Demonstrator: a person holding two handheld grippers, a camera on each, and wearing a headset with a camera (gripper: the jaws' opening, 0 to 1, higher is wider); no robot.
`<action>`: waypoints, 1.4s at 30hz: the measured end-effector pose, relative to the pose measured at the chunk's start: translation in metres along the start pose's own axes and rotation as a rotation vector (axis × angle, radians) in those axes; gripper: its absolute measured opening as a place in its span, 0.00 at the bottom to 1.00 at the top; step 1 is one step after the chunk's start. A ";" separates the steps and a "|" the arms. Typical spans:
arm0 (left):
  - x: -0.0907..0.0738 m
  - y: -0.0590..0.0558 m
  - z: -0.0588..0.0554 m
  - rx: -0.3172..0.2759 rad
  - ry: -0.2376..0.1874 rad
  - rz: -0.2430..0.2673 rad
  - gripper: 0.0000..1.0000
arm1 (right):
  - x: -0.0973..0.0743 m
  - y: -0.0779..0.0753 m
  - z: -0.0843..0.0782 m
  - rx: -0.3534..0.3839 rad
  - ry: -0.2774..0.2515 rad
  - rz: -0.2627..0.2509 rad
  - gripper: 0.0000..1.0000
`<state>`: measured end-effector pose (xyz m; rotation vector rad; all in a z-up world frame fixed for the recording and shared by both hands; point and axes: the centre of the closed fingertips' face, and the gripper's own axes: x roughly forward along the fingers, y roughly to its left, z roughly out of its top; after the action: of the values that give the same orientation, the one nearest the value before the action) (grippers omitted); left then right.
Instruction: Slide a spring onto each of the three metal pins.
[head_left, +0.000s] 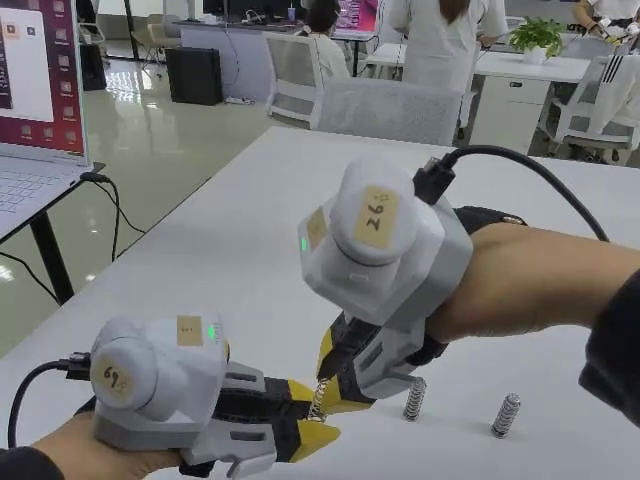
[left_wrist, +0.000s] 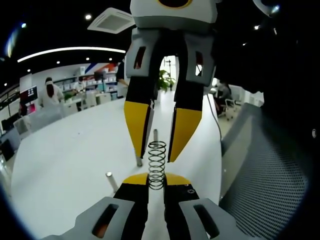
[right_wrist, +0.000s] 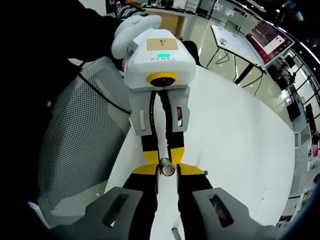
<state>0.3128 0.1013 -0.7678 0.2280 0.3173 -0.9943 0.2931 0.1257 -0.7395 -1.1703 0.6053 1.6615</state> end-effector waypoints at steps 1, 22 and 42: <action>0.000 0.000 0.000 0.001 -0.002 0.000 0.03 | 0.001 0.000 0.000 0.008 -0.005 0.005 0.11; -0.002 0.002 0.010 0.010 -0.047 0.014 0.03 | 0.008 -0.001 -0.002 0.076 -0.034 0.039 0.09; -0.002 0.008 0.001 -0.048 -0.033 0.037 0.14 | 0.008 -0.006 -0.006 0.092 -0.023 0.025 0.08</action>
<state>0.3183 0.1068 -0.7657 0.1726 0.3055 -0.9520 0.3009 0.1270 -0.7484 -1.0805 0.6769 1.6481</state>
